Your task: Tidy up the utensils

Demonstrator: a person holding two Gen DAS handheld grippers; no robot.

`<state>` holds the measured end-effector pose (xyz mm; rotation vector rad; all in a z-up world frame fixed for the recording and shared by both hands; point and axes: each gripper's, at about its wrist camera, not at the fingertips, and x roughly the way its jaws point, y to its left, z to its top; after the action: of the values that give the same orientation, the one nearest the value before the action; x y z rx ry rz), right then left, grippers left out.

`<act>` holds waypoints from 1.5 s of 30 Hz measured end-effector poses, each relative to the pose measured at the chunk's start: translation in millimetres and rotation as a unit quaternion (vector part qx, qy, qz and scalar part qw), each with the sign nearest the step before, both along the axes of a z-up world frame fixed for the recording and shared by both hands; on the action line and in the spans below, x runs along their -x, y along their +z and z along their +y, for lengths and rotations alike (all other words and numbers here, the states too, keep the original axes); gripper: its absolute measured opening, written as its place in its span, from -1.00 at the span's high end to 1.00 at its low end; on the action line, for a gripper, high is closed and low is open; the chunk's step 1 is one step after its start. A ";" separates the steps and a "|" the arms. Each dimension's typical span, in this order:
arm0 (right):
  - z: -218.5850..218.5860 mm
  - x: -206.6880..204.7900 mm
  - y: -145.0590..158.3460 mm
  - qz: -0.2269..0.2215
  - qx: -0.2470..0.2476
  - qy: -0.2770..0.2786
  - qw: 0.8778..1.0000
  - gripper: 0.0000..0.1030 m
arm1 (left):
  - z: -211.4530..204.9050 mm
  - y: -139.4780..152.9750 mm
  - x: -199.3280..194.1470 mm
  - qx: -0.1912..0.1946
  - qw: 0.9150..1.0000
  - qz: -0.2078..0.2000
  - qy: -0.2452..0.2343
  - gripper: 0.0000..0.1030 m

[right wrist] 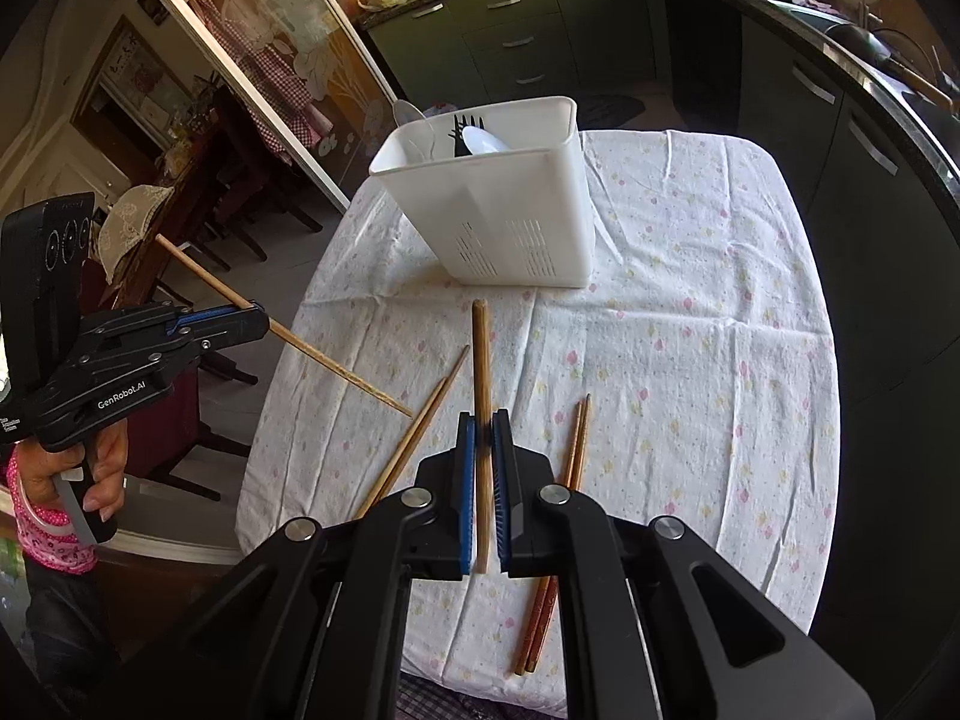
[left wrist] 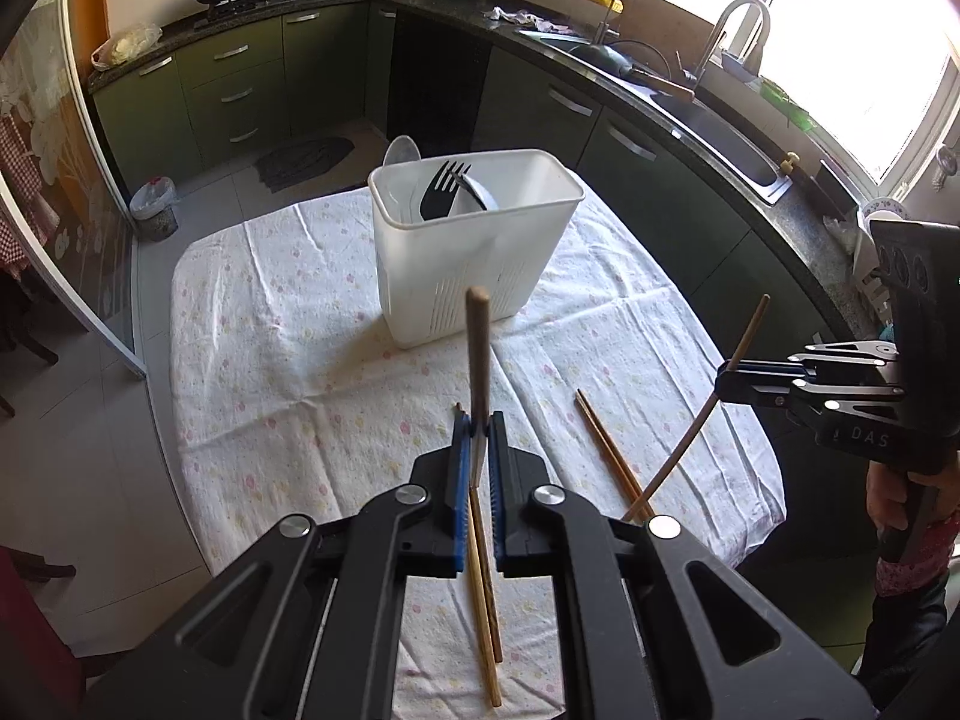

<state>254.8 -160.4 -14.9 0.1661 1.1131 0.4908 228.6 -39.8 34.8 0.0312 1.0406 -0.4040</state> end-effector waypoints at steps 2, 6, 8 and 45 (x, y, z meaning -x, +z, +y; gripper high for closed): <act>-2.9 -0.2 12.5 -0.013 -0.008 -0.003 1.000 0.87 | -1.8 14.2 -5.8 0.006 1.000 -0.014 0.003 0.89; -7.3 -5.9 36.4 -0.037 -0.018 -0.010 0.999 0.87 | -8.9 49.6 -18.4 0.012 0.999 -0.052 0.007 0.89; -8.6 -8.9 48.5 -0.048 -0.020 -0.012 0.999 0.87 | -12.1 67.4 -25.9 0.016 0.997 -0.070 0.012 0.89; 3.4 -136.0 148.6 -0.145 0.004 -0.095 0.985 0.87 | -17.7 32.2 -120.7 -0.014 0.998 -0.041 0.053 0.86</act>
<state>390.8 -157.0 133.7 0.1857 0.8044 0.3284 349.3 -57.5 67.0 0.0171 0.9620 -0.2890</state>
